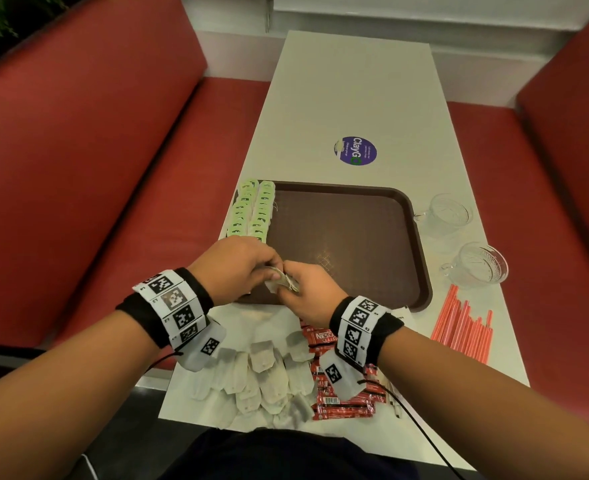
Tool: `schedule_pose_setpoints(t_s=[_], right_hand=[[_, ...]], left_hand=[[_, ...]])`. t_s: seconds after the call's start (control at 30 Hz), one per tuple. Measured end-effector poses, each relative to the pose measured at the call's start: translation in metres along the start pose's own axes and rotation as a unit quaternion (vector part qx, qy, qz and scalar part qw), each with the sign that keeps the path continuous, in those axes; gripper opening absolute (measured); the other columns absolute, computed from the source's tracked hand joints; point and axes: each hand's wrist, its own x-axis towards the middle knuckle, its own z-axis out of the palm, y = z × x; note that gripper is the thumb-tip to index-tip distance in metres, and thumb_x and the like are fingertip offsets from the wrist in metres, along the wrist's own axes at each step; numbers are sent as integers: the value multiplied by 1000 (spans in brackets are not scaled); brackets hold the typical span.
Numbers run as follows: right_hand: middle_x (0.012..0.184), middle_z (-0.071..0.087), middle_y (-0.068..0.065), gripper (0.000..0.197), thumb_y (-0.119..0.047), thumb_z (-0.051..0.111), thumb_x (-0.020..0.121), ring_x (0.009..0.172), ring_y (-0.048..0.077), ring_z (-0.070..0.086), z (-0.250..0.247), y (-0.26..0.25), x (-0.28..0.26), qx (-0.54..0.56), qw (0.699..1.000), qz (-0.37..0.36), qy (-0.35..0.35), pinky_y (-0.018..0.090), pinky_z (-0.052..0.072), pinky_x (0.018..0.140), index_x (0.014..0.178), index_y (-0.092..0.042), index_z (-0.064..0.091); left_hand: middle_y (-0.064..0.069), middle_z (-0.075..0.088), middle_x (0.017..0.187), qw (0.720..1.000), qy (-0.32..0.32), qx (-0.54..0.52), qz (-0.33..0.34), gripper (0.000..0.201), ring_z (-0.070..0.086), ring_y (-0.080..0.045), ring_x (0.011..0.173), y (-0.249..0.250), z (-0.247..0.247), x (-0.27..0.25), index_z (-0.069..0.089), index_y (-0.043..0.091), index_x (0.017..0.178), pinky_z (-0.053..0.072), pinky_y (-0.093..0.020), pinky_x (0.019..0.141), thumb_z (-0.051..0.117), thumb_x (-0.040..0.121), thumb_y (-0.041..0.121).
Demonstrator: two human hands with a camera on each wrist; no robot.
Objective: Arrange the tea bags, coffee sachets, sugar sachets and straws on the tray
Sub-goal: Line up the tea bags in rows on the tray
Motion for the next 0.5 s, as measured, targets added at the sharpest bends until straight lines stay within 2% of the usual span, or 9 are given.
schedule_pose_setpoints(t_s=[0.13, 0.2, 0.3, 0.43, 0.5], right_hand=[[92, 66, 3, 17, -31, 59, 95, 81, 23, 62, -2, 3, 1, -40, 999, 19, -19, 36, 50, 70, 107, -22, 52], [94, 67, 4, 21, -27, 57, 95, 78, 22, 62, -4, 6, -1, -23, 999, 37, -20, 34, 49, 69, 113, -24, 46], [76, 59, 1, 24, -13, 56, 92, 62, 17, 53, -6, 5, -3, 0, 998, 59, -35, 31, 43, 58, 111, -19, 43], [72, 52, 3, 24, -7, 54, 89, 57, 17, 44, -7, 4, -2, 21, 996, 78, -28, 34, 38, 56, 104, -13, 36], [70, 48, 2, 23, -6, 53, 88, 56, 16, 40, -9, 4, -1, 25, 996, 77, -24, 33, 35, 54, 100, -12, 34]], left_hand=[[11, 68, 85, 997, 3, 20, -78, 9, 58, -11, 78, -18, -3, 11, 72, 32, 96, 46, -32, 72, 66, 92, 37], [16, 63, 80, 994, 12, 18, -110, 8, 56, -9, 76, -28, 0, 18, 71, 33, 97, 43, -29, 71, 66, 92, 36], [17, 63, 81, 989, -19, 7, -150, 9, 58, -9, 79, -44, 8, 30, 72, 33, 99, 48, -30, 76, 66, 93, 34], [8, 69, 91, 976, -125, 41, -175, 16, 61, -13, 85, -60, 18, 49, 74, 27, 104, 48, -28, 77, 66, 92, 34], [5, 71, 99, 972, -138, 65, -180, 17, 62, -16, 91, -66, 20, 60, 74, 25, 106, 50, -31, 82, 67, 92, 33]])
